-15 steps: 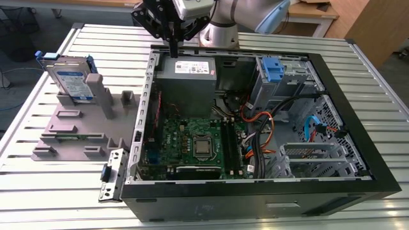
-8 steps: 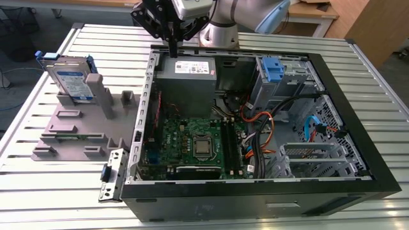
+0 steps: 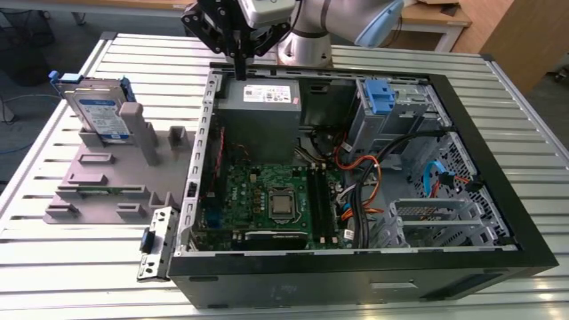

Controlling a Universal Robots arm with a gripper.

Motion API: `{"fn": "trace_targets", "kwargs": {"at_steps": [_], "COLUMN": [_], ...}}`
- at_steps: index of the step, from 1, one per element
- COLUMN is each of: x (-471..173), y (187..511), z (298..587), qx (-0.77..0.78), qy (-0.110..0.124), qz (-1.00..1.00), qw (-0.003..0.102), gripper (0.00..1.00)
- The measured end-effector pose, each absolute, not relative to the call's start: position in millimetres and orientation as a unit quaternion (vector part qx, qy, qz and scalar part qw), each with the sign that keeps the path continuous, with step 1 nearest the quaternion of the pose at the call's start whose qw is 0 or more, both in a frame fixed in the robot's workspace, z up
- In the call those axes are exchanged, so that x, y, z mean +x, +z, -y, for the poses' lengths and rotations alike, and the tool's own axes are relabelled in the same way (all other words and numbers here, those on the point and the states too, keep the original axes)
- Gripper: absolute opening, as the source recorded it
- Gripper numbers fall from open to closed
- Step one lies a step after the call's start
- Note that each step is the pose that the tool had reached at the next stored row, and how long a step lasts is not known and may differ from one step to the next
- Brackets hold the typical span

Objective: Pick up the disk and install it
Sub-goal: 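Reach for the disk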

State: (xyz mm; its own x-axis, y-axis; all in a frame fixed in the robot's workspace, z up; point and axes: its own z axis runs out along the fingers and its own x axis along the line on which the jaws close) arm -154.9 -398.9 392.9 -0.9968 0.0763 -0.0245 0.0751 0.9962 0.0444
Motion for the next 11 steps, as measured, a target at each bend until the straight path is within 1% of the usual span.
{"fn": "trace_targets", "kwargs": {"at_steps": [11], "x": [-163.5], "y": [392.9], "z": [399.0], "qx": [0.038], "qy": [0.022], "qz": [-0.999], "qw": [0.013], "gripper": [0.11]}}
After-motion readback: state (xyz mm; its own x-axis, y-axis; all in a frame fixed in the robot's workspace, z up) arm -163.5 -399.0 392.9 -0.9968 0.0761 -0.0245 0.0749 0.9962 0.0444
